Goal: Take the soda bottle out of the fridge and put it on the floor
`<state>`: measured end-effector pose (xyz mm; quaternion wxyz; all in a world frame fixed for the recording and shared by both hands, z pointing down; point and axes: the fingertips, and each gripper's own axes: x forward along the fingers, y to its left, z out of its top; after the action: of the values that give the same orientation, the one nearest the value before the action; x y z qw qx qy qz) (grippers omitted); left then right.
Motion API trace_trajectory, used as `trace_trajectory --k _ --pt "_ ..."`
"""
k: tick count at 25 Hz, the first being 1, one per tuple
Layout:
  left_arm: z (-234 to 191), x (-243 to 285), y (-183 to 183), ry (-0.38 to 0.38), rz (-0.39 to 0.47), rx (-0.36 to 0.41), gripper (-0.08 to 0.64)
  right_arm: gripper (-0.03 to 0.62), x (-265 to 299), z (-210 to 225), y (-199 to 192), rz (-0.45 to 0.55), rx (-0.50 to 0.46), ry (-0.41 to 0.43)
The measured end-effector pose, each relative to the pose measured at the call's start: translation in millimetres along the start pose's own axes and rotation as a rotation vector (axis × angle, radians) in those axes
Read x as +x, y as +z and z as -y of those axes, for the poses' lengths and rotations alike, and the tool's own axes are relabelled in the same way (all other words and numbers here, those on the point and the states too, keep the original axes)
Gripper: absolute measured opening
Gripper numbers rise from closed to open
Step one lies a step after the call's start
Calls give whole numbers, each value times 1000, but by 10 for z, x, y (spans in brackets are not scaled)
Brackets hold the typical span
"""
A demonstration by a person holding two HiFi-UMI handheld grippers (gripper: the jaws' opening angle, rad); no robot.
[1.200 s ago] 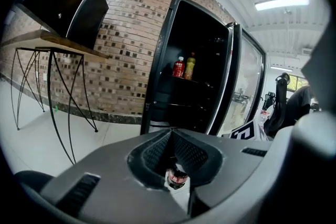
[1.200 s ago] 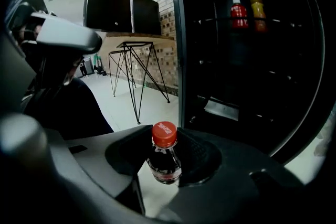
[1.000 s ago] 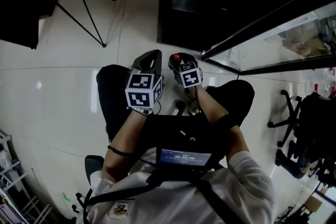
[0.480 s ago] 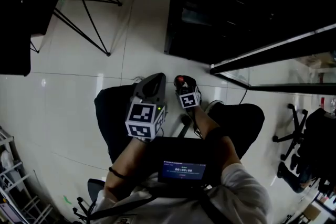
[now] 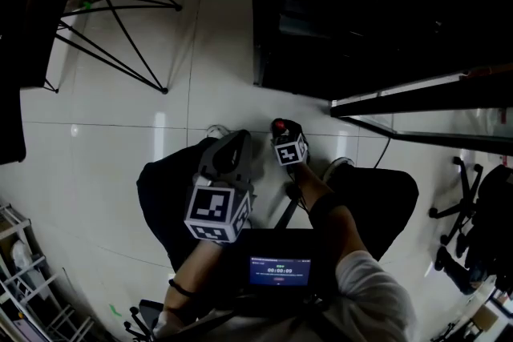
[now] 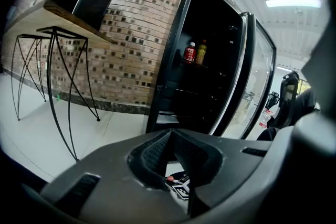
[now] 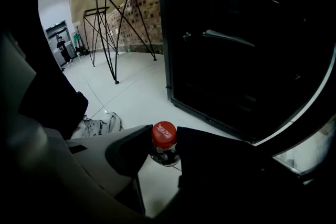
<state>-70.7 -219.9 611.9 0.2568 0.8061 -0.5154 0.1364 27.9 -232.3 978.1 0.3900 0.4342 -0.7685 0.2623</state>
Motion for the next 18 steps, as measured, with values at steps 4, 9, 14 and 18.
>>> trace_trajectory --k 4,9,14,18 --pt "-29 14 -3 0 8 -4 2 164 173 -4 -80 -27 -38 18" --pt "-47 56 -91 -3 -10 -23 2 164 278 14 -177 -60 -35 27" --pt "-43 112 -103 -5 -10 -35 2 164 377 -35 -330 -72 -39 51" --pt "-38 124 -128 -5 -20 -46 2 169 347 -38 -381 -81 -64 37"
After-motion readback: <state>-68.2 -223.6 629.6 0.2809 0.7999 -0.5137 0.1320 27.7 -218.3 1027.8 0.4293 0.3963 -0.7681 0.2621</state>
